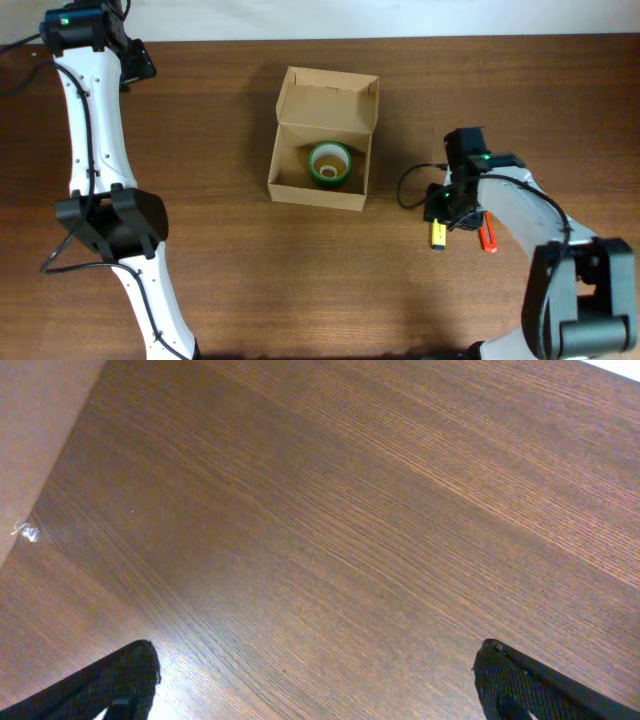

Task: Pack container
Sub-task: 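Move the right gripper over the yellow highlighter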

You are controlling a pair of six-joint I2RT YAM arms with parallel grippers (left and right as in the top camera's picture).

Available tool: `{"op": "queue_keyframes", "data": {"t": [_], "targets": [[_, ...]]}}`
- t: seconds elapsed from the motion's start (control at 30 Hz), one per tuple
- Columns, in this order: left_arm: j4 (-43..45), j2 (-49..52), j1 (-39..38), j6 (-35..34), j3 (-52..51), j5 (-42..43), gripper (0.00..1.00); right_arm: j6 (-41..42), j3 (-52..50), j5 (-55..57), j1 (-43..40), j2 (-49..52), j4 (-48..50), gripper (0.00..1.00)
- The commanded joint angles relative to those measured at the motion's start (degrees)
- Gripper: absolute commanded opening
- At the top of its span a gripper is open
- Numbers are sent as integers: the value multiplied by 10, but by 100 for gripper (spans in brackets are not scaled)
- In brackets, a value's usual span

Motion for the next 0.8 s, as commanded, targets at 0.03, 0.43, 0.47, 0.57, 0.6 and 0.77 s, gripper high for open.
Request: {"op": "queue_keyframes", "data": {"t": [0.03,0.43,0.47,0.57,0.6,0.77], "targets": [[-1,-18,2,9,-2,-2,100,7,-6,17,4,26,9,49],[-1,-18,2,9,-2,-2,100,7,-6,35,4,67,33,34],[-1,-18,2,9,-2,-1,100,7,-6,34,4,74,33,38],[-1,-18,2,9,-2,-2,100,7,-6,35,4,79,35,20],[-1,-18,2,9,-2,-2,100,7,-6,35,4,79,35,7],[-1,-18,2,9,-2,-2,100,-31,28,-9,4,77,16,4]]}}
